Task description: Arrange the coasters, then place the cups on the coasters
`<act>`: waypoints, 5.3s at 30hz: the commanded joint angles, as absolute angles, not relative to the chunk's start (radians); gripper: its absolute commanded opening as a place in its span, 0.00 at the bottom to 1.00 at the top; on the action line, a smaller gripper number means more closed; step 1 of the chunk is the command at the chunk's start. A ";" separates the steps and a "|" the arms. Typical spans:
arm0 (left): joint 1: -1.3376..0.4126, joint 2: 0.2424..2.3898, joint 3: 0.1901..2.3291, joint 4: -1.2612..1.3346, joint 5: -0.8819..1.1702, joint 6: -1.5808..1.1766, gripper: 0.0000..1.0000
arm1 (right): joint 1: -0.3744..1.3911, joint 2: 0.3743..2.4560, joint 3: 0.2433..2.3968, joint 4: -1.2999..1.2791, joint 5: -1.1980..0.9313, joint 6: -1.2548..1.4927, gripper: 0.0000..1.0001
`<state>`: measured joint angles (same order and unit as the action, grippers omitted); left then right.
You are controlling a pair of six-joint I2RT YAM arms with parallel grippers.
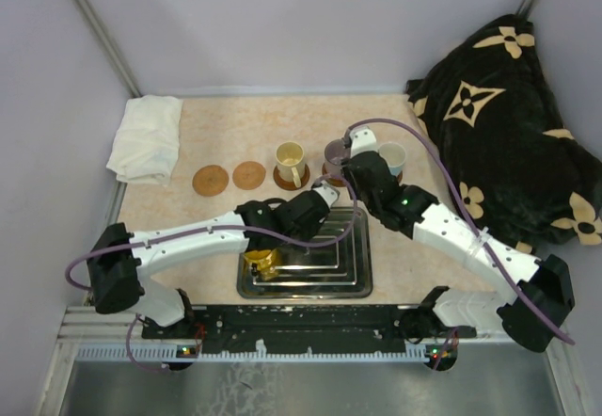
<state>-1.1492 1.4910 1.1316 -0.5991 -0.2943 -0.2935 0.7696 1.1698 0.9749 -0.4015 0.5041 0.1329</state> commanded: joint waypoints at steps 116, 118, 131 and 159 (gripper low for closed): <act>-0.362 2.025 1.751 -0.746 -0.067 0.084 0.53 | 0.572 1.678 1.441 -0.296 0.570 0.126 0.39; -0.362 2.025 1.770 -0.746 -0.075 0.085 0.53 | 0.572 1.676 1.438 -0.294 0.569 0.126 0.39; -0.372 1.911 1.831 -0.726 -0.123 0.051 0.64 | 0.572 1.669 1.432 -0.294 0.558 0.124 0.39; -0.666 1.253 1.091 -0.954 -0.097 -0.478 0.68 | 0.569 1.668 1.414 -0.299 0.594 0.130 0.53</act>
